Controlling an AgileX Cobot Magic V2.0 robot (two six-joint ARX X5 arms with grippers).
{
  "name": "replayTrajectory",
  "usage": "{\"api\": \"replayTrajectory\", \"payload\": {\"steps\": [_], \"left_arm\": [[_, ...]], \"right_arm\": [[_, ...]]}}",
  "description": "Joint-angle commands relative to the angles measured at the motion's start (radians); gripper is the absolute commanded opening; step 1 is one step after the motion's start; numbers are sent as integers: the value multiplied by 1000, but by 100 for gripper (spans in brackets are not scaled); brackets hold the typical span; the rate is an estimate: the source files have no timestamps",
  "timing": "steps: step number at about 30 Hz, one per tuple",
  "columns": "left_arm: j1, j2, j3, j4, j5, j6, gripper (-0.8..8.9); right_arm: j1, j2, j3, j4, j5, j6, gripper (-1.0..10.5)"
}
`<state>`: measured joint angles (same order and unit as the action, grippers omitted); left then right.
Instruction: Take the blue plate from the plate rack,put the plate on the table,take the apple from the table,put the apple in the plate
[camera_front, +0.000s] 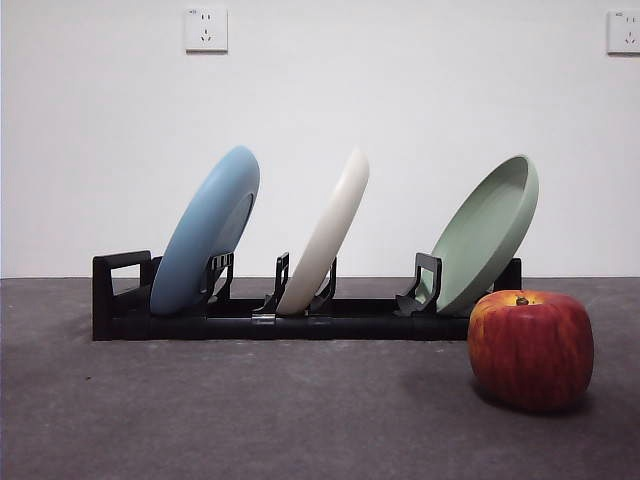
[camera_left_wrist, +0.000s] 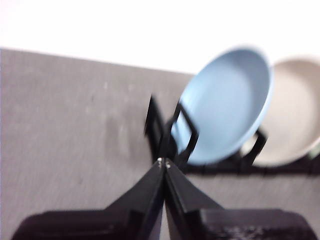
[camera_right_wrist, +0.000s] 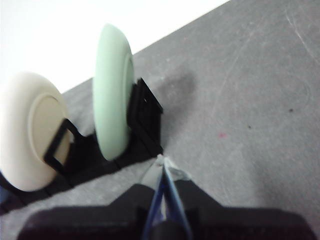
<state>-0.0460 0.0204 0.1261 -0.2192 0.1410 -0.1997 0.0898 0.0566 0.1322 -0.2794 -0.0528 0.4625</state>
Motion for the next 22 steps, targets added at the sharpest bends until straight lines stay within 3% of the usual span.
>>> {"api": "replayTrajectory", "payload": {"steps": [1, 5, 8, 22], "left_arm": [[2, 28, 53, -6, 0, -70, -7], [2, 100, 140, -7, 2, -71, -7], [2, 177, 209, -11, 20, -70, -7], [2, 665, 579, -64, 278, -31, -7]], "right_arm": [[-1, 34, 60, -8, -2, 17, -10], [-1, 121, 154, -18, -3, 2, -9], [-1, 206, 230, -21, -42, -61, -9], [-1, 663, 589, -70, -352, -194, 1]]}}
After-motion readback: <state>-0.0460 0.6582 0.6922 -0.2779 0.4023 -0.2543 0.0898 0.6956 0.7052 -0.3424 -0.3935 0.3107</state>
